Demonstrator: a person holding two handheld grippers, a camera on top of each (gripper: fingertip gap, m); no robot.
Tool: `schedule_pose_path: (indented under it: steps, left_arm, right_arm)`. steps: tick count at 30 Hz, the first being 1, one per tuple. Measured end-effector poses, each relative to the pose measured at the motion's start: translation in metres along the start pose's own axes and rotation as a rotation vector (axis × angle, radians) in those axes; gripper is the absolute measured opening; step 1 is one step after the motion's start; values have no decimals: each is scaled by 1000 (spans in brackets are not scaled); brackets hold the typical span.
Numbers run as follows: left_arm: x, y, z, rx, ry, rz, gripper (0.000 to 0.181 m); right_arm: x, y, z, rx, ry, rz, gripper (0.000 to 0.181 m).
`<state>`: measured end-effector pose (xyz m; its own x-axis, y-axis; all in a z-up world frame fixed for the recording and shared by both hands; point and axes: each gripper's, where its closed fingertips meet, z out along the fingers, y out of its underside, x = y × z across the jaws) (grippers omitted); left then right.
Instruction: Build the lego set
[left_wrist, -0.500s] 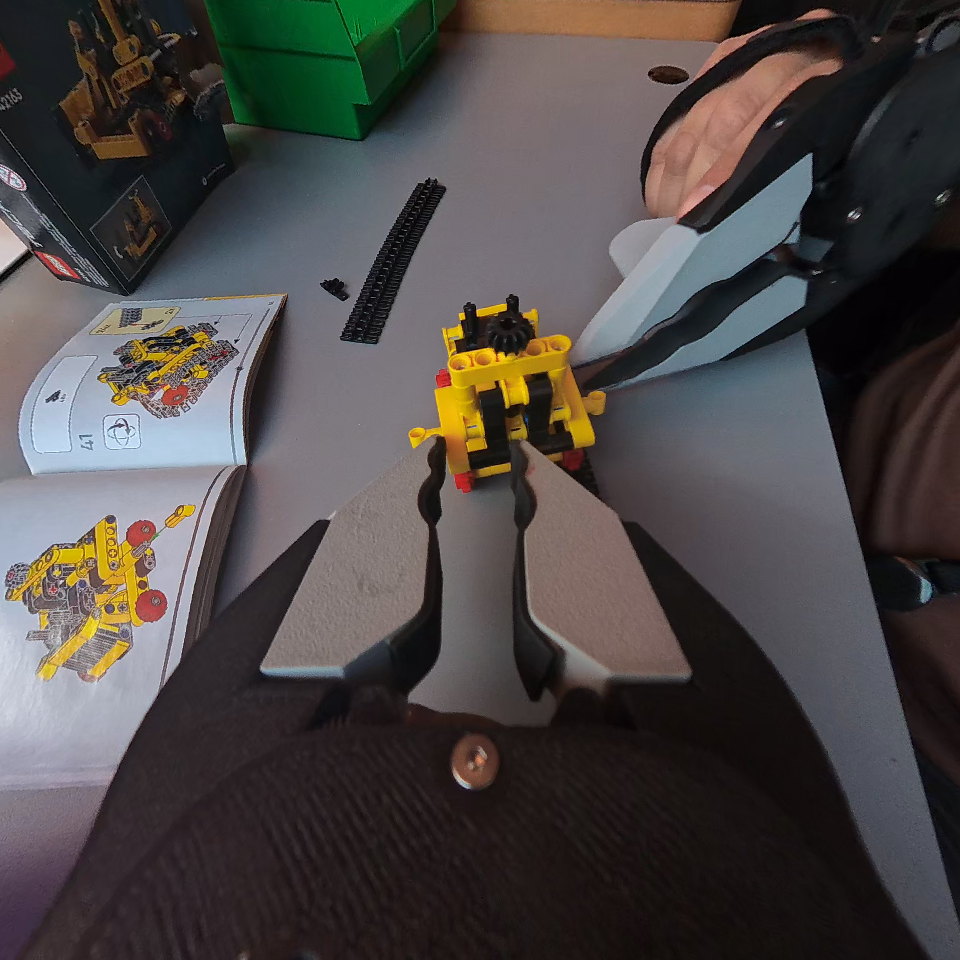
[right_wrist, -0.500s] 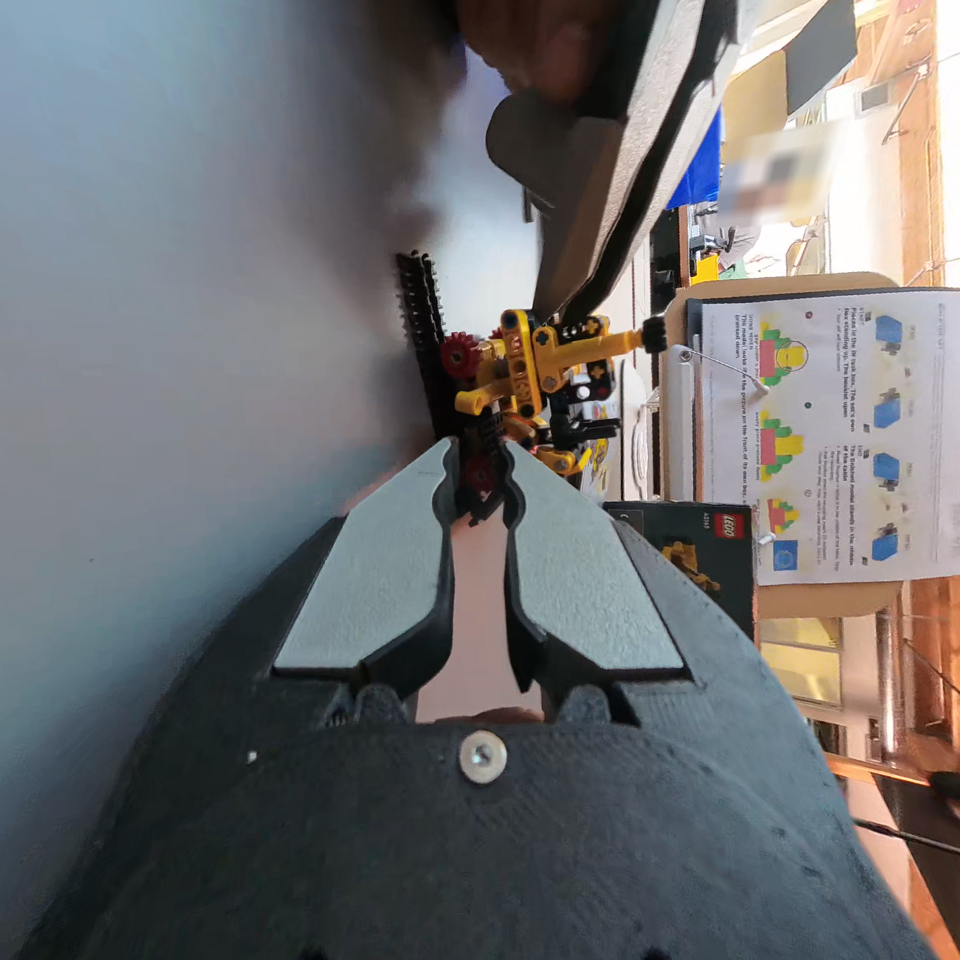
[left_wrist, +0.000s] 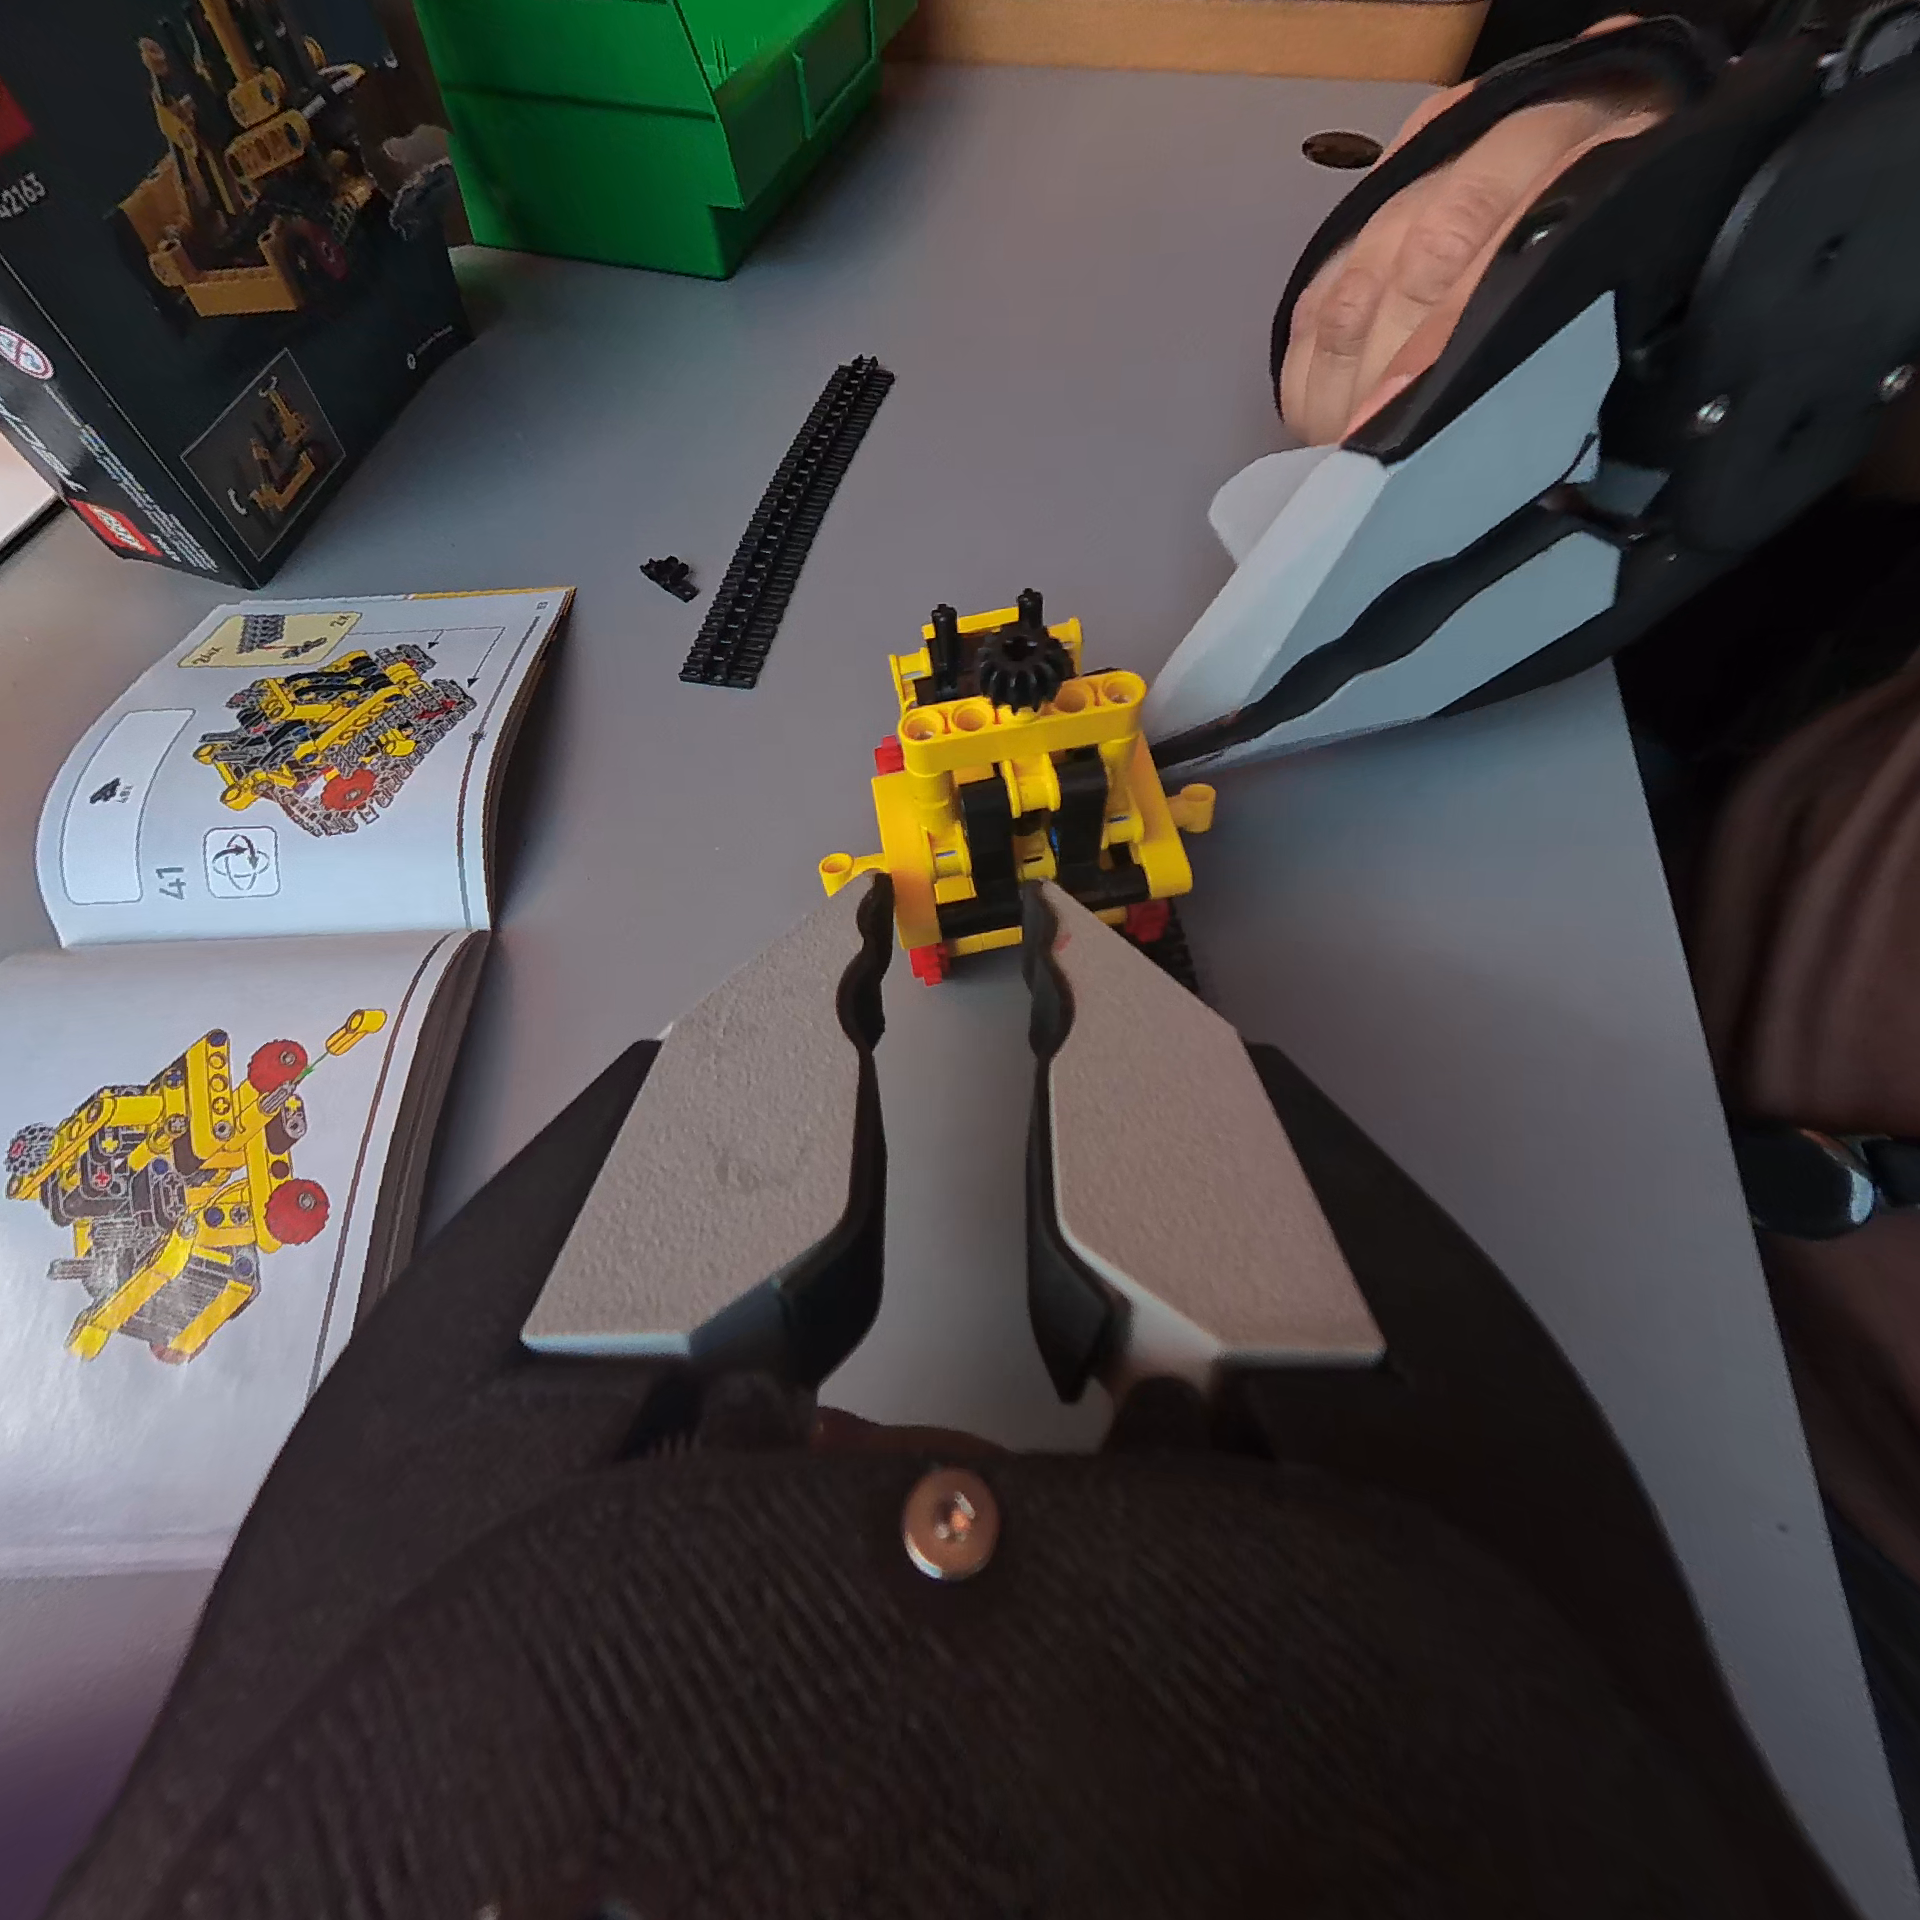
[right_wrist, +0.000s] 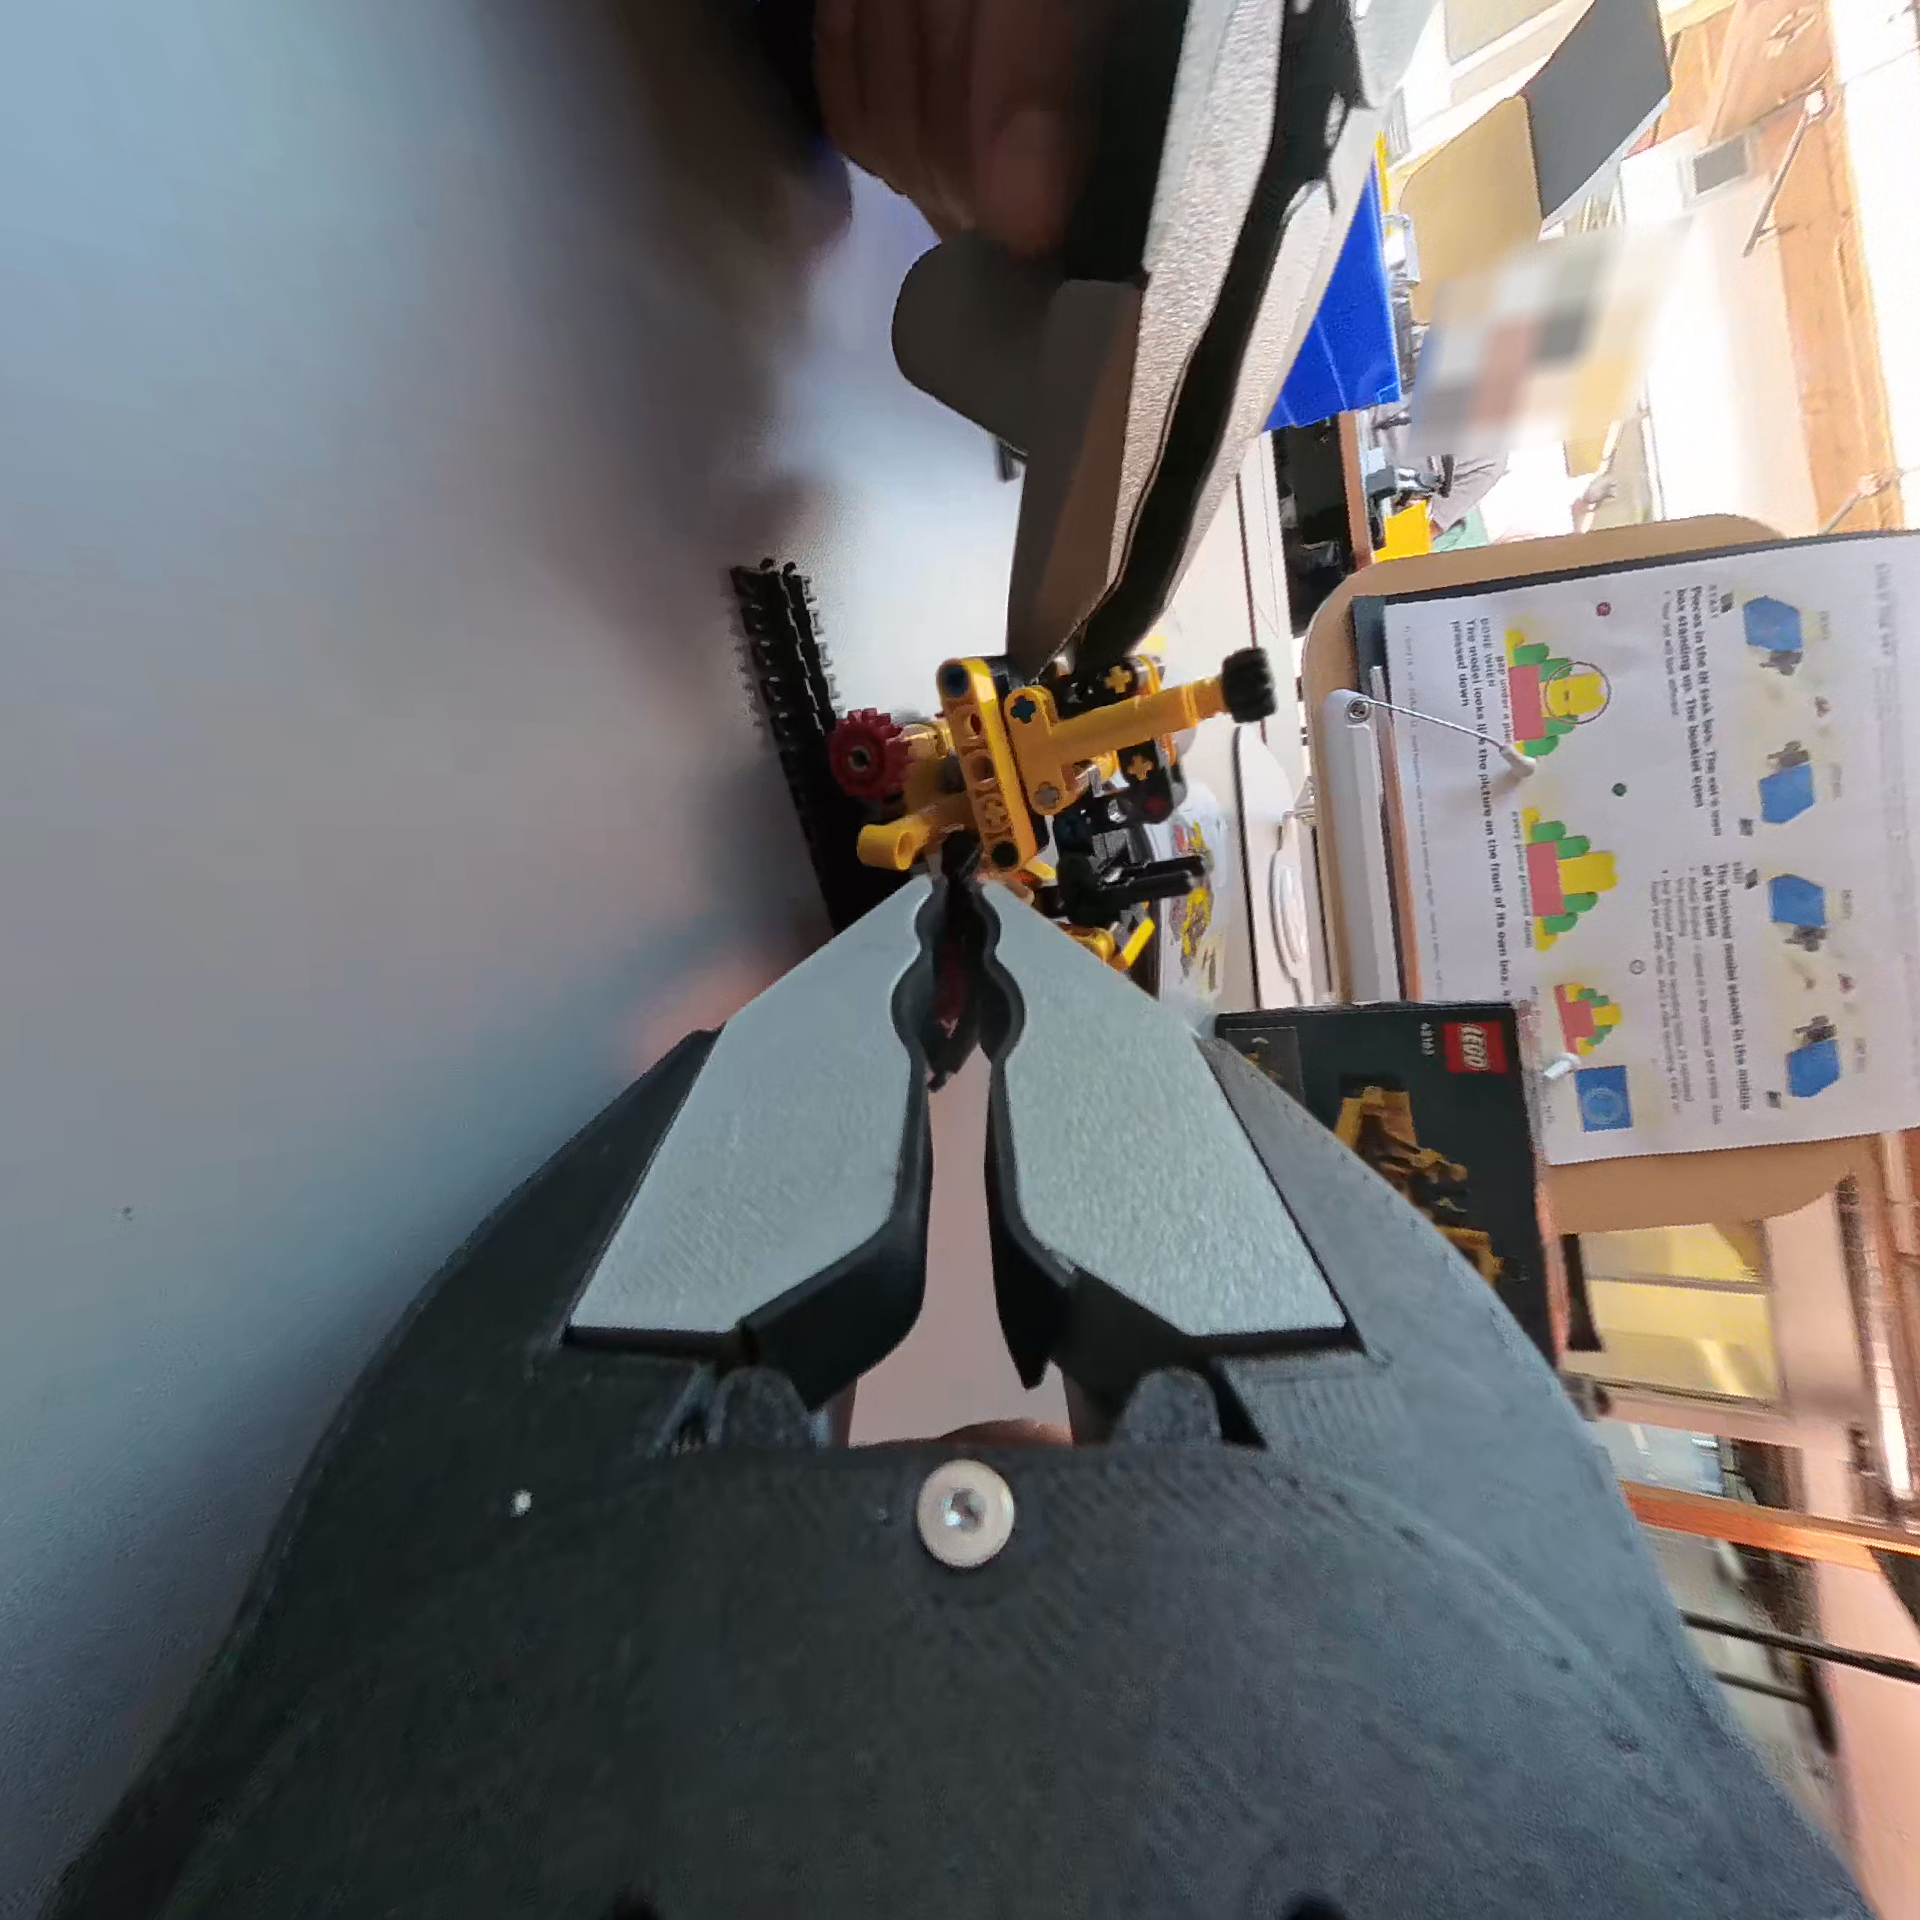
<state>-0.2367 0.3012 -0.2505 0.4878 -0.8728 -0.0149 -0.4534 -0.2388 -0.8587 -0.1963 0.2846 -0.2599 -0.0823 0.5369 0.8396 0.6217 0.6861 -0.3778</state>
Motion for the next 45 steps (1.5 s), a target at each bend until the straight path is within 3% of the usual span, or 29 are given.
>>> schedule_pose_path:
  steps: [10, 30, 45]
  left_arm:
    - [1, -1, 1, -3, -93, -41, 21]
    - [4, 1, -2, -7, -140, -40, 21]
    - [4, 2, -2, -7, -137, -43, 21]
  right_arm:
    - [-1, -12, -2, 76, -79, 114, 0]
    - [-13, -27, 8, 12, -1, -197, 0]
    - [-19, -28, 9, -50, -31, -398, 4]
